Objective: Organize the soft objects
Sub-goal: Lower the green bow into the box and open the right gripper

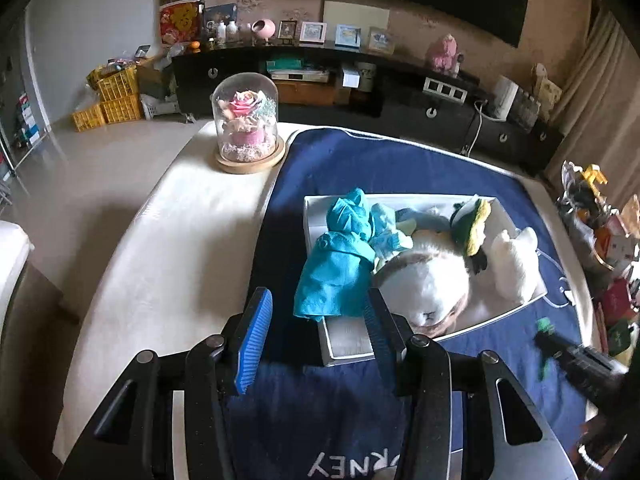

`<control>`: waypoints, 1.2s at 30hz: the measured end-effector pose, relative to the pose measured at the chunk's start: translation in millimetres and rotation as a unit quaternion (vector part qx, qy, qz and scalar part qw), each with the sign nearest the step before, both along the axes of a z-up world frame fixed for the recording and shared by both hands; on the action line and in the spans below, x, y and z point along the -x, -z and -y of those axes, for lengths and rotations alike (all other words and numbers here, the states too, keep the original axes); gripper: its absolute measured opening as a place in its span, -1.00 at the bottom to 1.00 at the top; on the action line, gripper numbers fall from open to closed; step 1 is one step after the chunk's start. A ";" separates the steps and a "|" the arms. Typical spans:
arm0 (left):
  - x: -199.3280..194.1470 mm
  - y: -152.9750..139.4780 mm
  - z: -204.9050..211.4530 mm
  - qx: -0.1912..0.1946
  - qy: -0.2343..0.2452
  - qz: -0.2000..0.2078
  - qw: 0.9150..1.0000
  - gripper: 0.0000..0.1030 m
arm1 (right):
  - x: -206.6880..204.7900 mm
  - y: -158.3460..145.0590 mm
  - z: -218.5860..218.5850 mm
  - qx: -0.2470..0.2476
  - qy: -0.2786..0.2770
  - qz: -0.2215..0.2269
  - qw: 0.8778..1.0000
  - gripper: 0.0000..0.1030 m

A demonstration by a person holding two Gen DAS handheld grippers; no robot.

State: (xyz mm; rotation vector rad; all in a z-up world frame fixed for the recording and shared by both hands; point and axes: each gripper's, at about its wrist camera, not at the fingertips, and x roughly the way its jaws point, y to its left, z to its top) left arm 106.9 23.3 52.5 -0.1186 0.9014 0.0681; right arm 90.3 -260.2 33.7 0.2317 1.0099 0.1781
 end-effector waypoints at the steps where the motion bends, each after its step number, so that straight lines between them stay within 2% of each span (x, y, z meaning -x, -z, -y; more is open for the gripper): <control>1: -0.1 -0.2 -0.5 -0.001 -0.002 0.003 1.000 -0.09 | 0.8 -2.5 3.4 0.007 0.008 0.004 1.000 1.00; 3: -1.8 -2.5 -1.9 -0.002 -0.004 0.009 1.000 -0.09 | 3.0 -8.3 8.7 0.041 0.027 0.015 0.999 1.00; 8: -7.7 2.1 -5.4 0.005 -0.006 -0.002 1.000 -0.09 | -1.8 -16.4 6.1 0.052 0.029 0.018 0.998 1.00; 13: -8.4 4.3 -7.2 0.012 -0.004 -0.008 1.000 -0.09 | -22.8 -30.8 -17.0 0.038 0.006 0.019 0.999 1.00; 17: -8.1 5.4 -3.3 0.005 -0.003 -0.007 1.000 -0.09 | -48.0 -53.5 -40.6 0.033 -0.009 0.040 0.999 1.00; 24: -10.1 11.0 8.0 -0.014 0.007 -0.015 1.000 -0.09 | -76.9 -70.7 -48.7 0.009 -0.015 0.051 0.999 1.00; 28: -9.4 12.9 12.2 -0.024 0.011 -0.015 1.000 -0.09 | -79.3 -63.1 -45.1 0.007 -0.012 0.054 0.998 1.00; 31: -10.4 15.6 15.5 -0.030 0.013 -0.016 0.999 -0.09 | -84.8 -45.5 -42.2 0.008 -0.009 0.030 0.999 1.00; 36: -11.9 18.0 20.8 -0.035 0.014 -0.020 0.999 -0.09 | -90.9 -31.3 -44.8 0.008 -0.014 0.018 1.000 1.00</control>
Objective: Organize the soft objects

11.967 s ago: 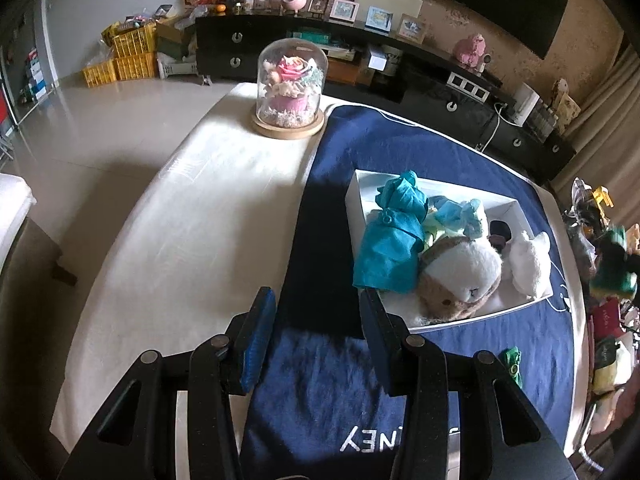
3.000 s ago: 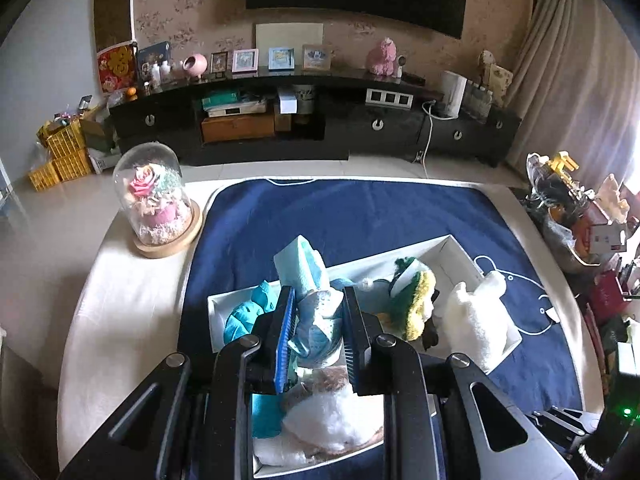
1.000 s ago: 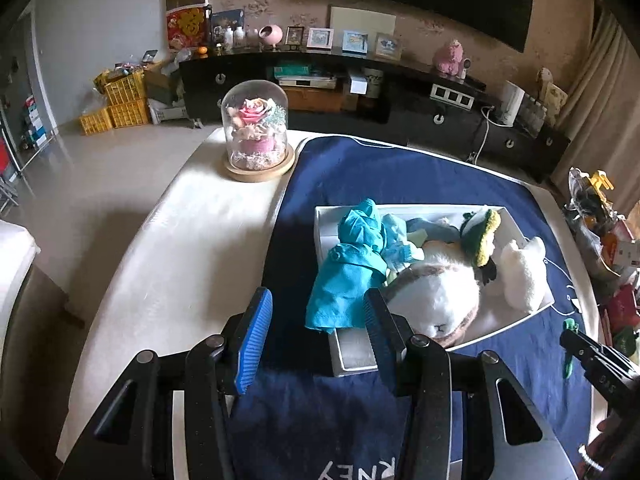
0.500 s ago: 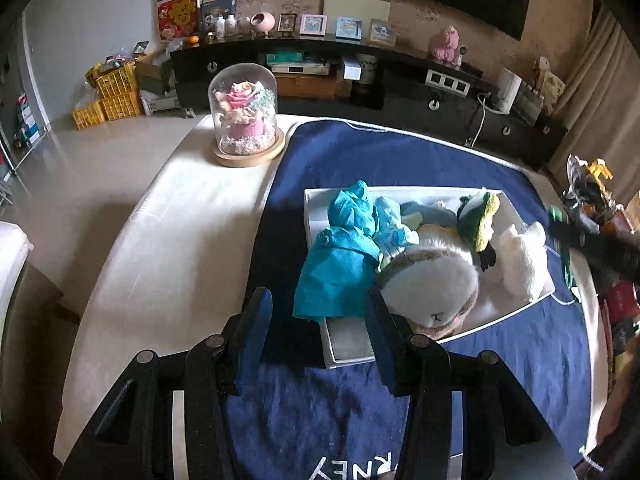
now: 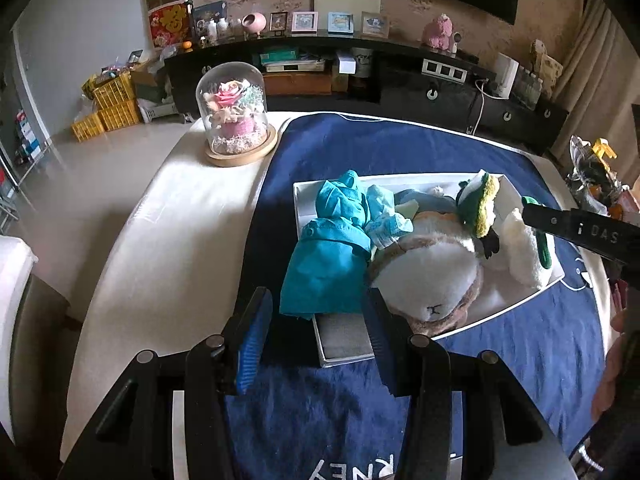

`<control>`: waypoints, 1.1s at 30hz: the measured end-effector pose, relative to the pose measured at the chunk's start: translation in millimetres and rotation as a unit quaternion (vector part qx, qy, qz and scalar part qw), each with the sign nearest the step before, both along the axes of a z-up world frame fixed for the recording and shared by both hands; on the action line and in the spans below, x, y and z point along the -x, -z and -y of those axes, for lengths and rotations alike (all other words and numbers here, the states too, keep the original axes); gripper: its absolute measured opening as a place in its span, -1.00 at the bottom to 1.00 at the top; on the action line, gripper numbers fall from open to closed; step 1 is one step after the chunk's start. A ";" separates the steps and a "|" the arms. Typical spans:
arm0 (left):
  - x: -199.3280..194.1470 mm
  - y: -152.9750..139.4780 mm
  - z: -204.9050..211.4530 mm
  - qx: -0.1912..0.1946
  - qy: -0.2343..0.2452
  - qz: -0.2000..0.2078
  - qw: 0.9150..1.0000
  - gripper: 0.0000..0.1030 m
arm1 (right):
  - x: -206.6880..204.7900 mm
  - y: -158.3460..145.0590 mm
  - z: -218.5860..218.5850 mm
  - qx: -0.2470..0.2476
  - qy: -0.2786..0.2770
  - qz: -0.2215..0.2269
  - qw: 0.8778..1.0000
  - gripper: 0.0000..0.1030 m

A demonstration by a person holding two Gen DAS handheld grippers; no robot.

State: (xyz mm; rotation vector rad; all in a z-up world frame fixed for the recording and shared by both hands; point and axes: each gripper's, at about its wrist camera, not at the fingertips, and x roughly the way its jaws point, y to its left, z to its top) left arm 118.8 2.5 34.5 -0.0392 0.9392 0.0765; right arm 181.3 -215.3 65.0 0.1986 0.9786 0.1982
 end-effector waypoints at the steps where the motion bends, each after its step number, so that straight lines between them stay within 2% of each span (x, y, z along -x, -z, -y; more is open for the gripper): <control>1: 0.3 0.1 0.7 -0.002 0.000 0.001 1.000 -0.09 | -1.4 2.6 -1.2 0.000 -0.002 -0.003 1.000 1.00; 14: 0.5 1.8 1.9 -0.004 0.002 -0.001 1.000 -0.09 | -19.0 25.0 -9.9 0.001 0.000 -0.033 0.999 1.00; 19: 0.6 2.5 1.3 -0.003 0.002 -0.001 1.000 -0.09 | -19.8 23.8 -6.8 -0.027 0.000 -0.041 0.999 1.00; 23: 0.2 2.9 0.0 0.004 0.001 -0.008 1.000 -0.09 | -14.5 15.4 -7.6 -0.017 0.000 -0.030 0.999 1.00; 28: 2.0 1.5 3.7 -0.005 0.003 -0.008 1.000 -0.09 | -0.4 0.0 -8.6 0.015 0.000 -0.009 1.000 1.00; 33: 3.6 0.1 2.3 0.018 0.005 -0.012 1.000 -0.09 | 24.4 -3.5 -2.8 0.035 -0.001 -0.013 0.999 1.00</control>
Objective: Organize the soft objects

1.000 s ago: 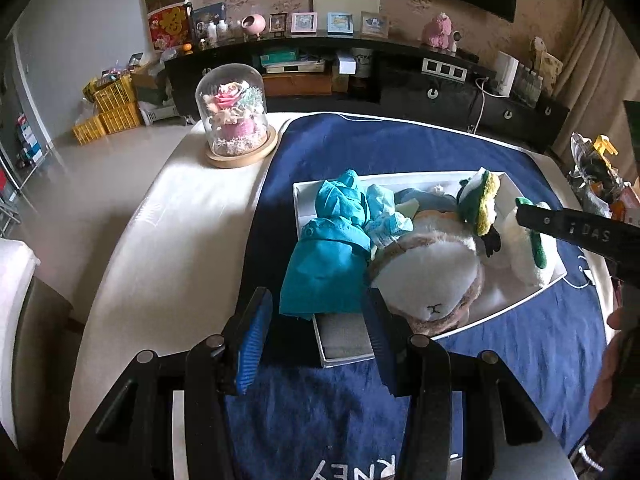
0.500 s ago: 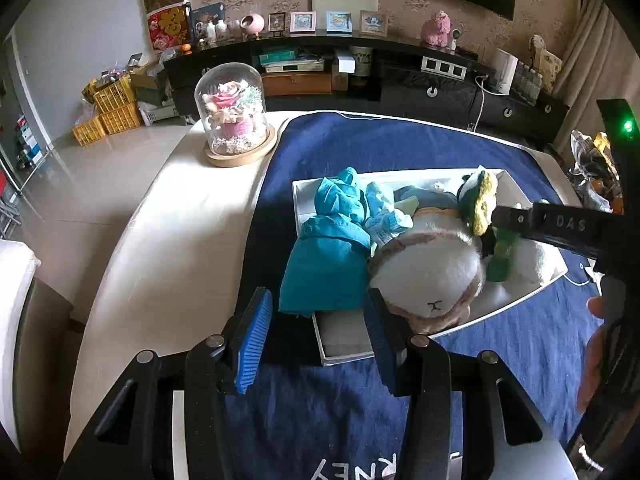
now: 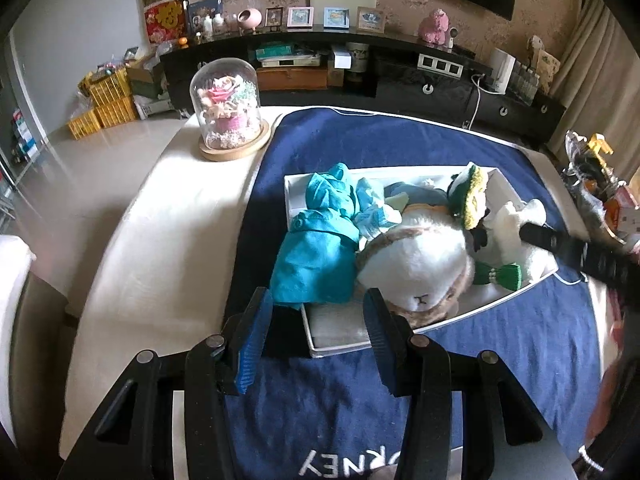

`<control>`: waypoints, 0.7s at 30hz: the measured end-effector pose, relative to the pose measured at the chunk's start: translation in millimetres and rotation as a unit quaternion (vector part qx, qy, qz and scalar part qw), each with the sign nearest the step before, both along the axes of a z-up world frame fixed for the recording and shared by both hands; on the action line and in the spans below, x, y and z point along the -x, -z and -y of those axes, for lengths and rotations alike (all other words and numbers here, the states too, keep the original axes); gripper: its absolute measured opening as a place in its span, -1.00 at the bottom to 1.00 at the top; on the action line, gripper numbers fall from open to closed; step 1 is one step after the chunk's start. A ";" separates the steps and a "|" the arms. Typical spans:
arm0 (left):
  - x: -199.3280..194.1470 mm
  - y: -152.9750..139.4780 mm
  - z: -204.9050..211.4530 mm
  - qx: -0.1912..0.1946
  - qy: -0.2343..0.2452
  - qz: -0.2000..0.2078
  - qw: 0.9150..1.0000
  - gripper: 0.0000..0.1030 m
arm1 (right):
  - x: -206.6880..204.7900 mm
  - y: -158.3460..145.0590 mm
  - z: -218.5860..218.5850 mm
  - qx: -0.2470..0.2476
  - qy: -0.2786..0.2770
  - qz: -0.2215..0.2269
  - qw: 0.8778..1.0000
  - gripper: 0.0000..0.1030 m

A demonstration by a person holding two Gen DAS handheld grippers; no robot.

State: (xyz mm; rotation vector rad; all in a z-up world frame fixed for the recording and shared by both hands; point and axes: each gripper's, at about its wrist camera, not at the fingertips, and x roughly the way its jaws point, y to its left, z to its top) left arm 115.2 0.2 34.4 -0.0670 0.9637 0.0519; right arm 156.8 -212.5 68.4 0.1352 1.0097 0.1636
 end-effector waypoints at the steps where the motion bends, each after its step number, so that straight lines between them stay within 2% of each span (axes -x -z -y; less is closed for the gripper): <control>1: 0.5 0.1 -0.4 0.005 -0.001 0.000 1.000 -0.09 | 5.7 1.0 1.4 0.004 0.000 0.000 1.000 1.00; 7: 6.3 -1.9 13.7 -0.019 0.012 0.002 1.000 -0.09 | 50.7 12.0 8.7 0.048 0.017 0.000 0.999 1.00; 11: 16.5 -5.9 26.3 -0.042 0.021 0.017 0.999 -0.09 | 75.3 11.5 13.2 0.082 0.032 0.016 0.996 1.00; 15: 31.4 -4.3 31.0 -0.051 0.018 0.023 0.998 -0.09 | 88.7 12.4 21.0 0.060 0.030 0.015 0.998 1.00; 21: 39.6 11.8 30.6 -0.058 0.009 0.003 0.998 -0.09 | 99.8 18.0 16.3 0.077 0.020 0.020 0.997 1.00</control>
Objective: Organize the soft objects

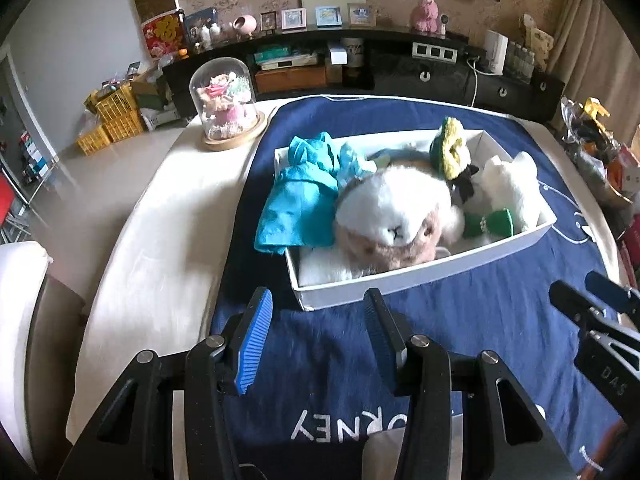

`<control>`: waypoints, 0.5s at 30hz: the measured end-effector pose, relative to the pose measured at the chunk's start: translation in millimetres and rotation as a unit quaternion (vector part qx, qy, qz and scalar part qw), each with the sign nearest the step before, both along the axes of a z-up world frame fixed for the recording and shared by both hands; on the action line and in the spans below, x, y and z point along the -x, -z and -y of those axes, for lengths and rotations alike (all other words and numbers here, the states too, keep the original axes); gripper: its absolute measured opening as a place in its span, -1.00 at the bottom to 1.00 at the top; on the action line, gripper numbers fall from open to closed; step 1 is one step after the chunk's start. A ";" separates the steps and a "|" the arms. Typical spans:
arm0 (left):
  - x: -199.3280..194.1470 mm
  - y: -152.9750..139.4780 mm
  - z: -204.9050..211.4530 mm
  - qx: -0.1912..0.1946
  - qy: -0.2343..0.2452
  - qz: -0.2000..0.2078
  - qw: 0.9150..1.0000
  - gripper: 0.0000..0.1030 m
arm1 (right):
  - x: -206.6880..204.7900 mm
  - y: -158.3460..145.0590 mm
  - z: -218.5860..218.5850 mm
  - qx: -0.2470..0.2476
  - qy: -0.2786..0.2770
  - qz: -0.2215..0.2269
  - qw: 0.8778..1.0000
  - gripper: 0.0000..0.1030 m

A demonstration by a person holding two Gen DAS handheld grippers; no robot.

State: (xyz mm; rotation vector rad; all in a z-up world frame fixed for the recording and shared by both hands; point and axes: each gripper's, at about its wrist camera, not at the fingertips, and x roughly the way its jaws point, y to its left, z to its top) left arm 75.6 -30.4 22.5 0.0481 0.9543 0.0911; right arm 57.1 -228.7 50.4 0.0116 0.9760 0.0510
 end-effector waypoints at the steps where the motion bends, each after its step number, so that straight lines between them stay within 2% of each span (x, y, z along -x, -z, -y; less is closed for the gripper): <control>1: 1.0 -0.9 0.4 0.000 0.002 0.003 1.000 -0.09 | 0.5 -1.3 -0.4 0.005 0.000 0.004 1.000 1.00; 7: 4.0 -2.6 2.6 0.018 0.015 0.005 1.000 -0.09 | -0.1 -3.2 -1.4 0.009 -0.001 0.009 1.000 1.00; 15: -0.1 3.6 3.1 0.013 0.010 -0.006 1.000 -0.09 | -2.4 -2.6 -5.4 0.013 -0.003 0.007 1.000 1.00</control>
